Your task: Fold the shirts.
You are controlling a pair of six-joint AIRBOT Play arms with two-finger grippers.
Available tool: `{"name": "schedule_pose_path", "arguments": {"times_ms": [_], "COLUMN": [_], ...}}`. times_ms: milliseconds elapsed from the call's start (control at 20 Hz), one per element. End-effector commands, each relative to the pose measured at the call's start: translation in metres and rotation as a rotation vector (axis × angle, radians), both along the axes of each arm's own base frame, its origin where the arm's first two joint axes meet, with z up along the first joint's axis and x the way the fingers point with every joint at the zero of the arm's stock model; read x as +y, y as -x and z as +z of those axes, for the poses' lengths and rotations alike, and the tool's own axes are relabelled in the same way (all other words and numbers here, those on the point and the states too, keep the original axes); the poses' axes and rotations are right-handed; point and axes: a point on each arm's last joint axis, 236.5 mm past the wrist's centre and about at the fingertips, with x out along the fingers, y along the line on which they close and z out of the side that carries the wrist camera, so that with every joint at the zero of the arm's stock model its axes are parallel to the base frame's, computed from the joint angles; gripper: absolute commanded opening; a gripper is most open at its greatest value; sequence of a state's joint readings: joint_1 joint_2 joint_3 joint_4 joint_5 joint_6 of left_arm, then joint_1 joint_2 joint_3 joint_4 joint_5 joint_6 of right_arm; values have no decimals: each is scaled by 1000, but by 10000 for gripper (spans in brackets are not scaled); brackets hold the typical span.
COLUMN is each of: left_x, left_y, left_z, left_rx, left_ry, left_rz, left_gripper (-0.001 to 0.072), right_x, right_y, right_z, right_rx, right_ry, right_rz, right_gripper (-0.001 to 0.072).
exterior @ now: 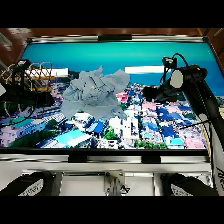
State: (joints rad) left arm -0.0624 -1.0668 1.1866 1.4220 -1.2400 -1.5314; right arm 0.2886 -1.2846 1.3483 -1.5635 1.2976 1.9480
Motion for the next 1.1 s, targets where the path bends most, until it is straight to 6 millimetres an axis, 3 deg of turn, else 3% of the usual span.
{"name": "schedule_pose_path", "arguments": {"times_ms": [0,150,350,450,550,650,700,750,850,950,1050], "left_x": [0,11,13,1,-16,-18,-18,-18,-18,-9,-3], "left_y": [0,-22,-65,-81,-81,-76,-77,-77,-71,-68,-61], "left_z": [0,8,35,50,54,45,43,41,30,-4,-58], "left_rx": [0,-128,-342,-423,-410,-363,-352,-341,-277,-170,18], "left_ry": [0,-152,-204,-80,70,80,97,111,143,92,113], "left_rz": [-1,-180,-195,-97,-19,-22,5,24,77,79,140], "left_gripper": [607,607,607,607,613,627,622,622,605,606,720], "right_x": [2,16,20,20,24,31,39,48,78,108,119], "right_y": [-4,-35,-40,-42,-56,-71,-78,-83,-90,-102,-115], "right_z": [2,17,21,22,26,24,21,17,13,19,14], "right_rx": [-18,-160,-188,-201,-262,-307,-319,-324,-335,-358,-324], "right_ry": [-9,-78,-92,-81,-79,-100,-126,-158,-247,-337,-356], "right_rz": [-4,-9,0,28,65,66,71,85,168,247,266], "right_gripper": [510,510,510,510,511,512,560,619,619,619,619]}}
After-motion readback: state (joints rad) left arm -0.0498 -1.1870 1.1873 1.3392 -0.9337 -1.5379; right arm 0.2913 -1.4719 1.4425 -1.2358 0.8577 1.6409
